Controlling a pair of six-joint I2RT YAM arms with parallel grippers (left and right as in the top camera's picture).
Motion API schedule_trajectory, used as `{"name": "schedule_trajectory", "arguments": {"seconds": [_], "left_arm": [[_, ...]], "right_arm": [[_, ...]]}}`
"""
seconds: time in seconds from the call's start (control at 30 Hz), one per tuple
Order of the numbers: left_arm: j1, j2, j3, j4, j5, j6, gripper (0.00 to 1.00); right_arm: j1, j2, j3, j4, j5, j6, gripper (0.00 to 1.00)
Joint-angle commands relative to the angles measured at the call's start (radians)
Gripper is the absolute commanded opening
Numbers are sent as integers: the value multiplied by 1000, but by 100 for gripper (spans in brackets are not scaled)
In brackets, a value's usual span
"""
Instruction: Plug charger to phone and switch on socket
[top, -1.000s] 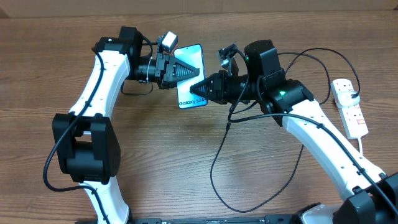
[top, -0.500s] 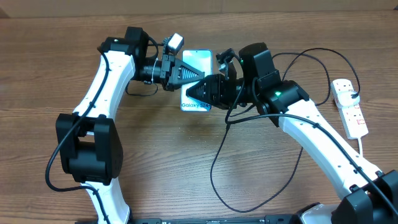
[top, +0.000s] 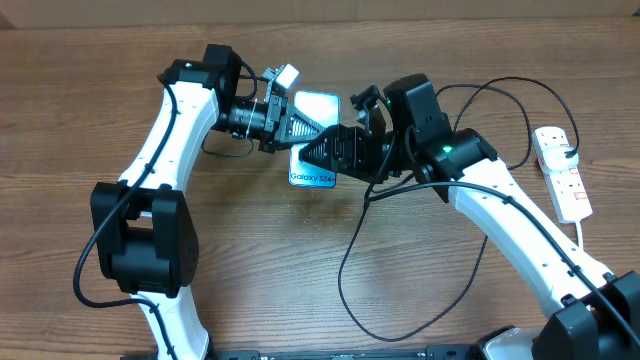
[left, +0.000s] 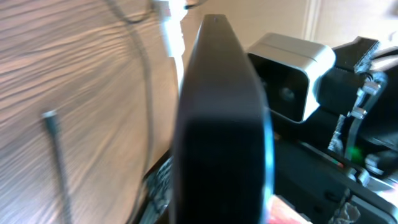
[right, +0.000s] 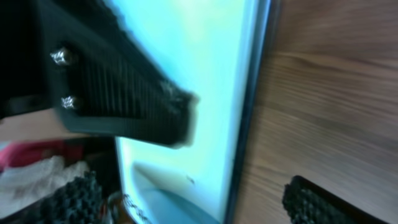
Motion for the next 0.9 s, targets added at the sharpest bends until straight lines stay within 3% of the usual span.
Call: {"name": "schedule_trajectory", "arguments": {"seconds": [0.0, 0.4, 0.87], "left_arm": [[0, -17, 14, -3, -182, -101, 4], [-1, -17, 14, -160, -557, -466, 4], [-26, -17, 14, -413, -571, -476, 4]], "right_arm": [[-4, 3, 0, -49, 172, -47, 100], [-4, 3, 0, -174, 404, -68, 100], [-42, 3, 0, -346, 781, -59, 100]]}}
